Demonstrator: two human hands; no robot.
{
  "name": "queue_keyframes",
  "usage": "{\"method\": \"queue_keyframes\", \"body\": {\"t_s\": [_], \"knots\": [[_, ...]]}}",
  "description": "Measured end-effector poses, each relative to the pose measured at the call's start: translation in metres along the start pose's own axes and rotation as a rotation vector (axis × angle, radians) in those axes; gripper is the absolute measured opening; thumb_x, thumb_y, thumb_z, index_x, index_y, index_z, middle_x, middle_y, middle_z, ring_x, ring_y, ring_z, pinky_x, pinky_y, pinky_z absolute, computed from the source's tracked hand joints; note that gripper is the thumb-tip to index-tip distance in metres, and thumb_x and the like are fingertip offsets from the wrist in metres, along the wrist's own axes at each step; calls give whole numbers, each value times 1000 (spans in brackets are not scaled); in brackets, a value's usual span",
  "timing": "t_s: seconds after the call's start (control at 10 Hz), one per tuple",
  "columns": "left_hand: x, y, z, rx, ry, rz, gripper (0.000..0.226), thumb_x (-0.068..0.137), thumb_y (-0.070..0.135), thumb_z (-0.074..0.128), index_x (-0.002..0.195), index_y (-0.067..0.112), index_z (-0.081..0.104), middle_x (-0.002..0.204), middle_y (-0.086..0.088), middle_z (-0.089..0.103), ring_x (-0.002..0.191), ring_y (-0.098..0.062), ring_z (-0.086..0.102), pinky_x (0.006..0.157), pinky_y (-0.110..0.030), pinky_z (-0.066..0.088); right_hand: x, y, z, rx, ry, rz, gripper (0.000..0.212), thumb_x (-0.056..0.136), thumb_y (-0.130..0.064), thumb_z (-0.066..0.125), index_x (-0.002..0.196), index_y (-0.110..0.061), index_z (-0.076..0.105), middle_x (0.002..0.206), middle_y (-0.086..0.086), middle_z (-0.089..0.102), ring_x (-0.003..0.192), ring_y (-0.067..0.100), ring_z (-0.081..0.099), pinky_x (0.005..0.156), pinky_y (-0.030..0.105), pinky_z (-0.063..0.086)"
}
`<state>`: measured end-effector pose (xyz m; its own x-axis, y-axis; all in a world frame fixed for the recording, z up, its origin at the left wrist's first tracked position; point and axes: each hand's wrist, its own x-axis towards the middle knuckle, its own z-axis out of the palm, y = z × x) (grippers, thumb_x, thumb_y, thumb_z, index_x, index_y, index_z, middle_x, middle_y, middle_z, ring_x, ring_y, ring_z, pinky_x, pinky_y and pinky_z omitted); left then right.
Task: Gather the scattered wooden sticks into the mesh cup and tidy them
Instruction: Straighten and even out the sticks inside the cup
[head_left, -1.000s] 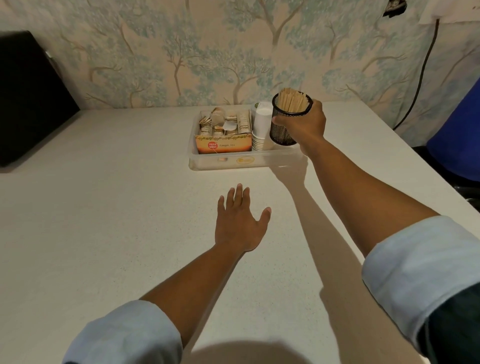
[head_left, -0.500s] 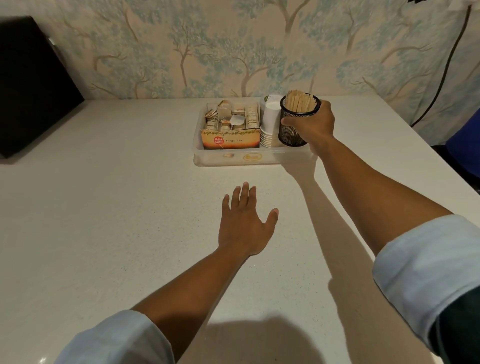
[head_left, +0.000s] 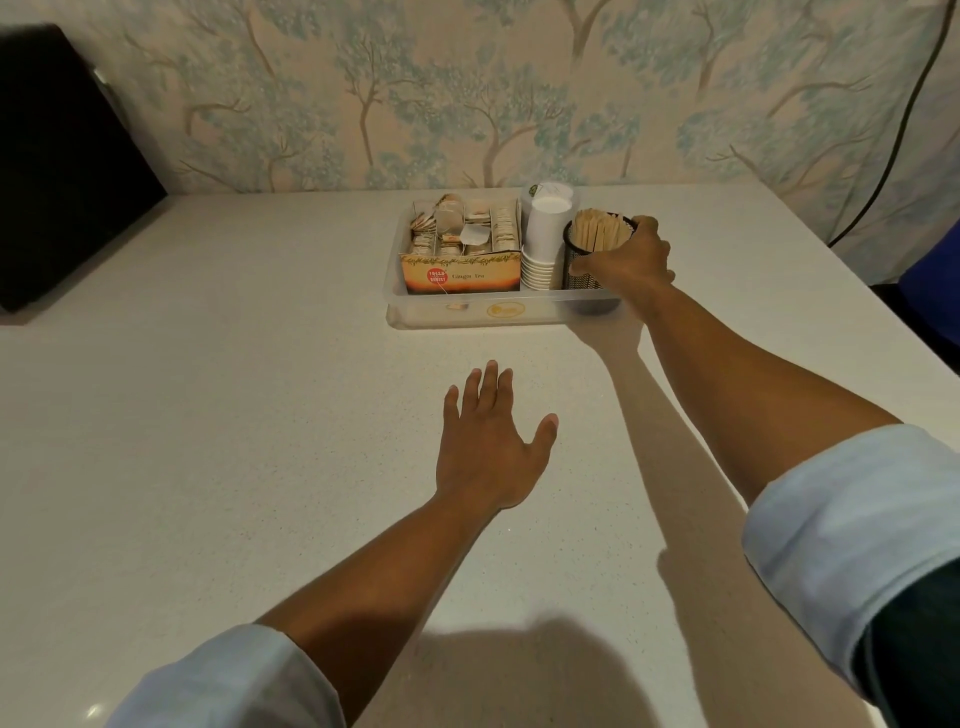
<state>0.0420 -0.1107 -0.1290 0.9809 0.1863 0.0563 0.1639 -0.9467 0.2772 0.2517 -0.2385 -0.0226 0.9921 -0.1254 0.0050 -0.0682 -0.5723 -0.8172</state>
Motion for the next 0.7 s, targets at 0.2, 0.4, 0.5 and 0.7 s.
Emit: {"method": "queue_keyframes", "body": {"t_s": [0.2, 0.4, 0.5, 0.7], "knots": [[0, 0, -1, 1, -12, -3, 86, 93, 75, 12, 161, 22, 2, 168, 2, -9, 154, -18, -11, 125, -46, -7, 4, 3, 2, -120, -9, 12, 90, 60, -46, 84, 135, -20, 42, 135, 8, 44, 130, 30, 34, 105, 45, 33], [-1, 0, -2, -9, -12, 3, 87, 92, 75, 12, 161, 22, 4, 168, 2, -8, 155, -18, -10, 125, -46, -5, 7, 6, 1, -125, -12, 20, 102, 62, -44, 85, 144, -17, 30, 141, 11, 40, 134, 32, 30, 105, 45, 33], [0, 0, -1, -4, -10, 1, 87, 92, 76, 12, 161, 22, 5, 168, 2, -6, 155, -19, -8, 125, -46, -6, -3, 8, 2, -94, 53, 18, 114, 59, -47, 87, 148, -14, 24, 146, 9, 38, 137, 31, 28, 106, 46, 32], [0, 3, -5, 4, 11, 5, 87, 93, 74, 13, 161, 20, 8, 169, -1, -3, 155, -21, -6, 123, -44, -8, -42, 12, 5, 2, 328, -68, 88, 67, -47, 74, 140, -12, 39, 138, 4, 46, 129, 28, 34, 101, 44, 34]]}}
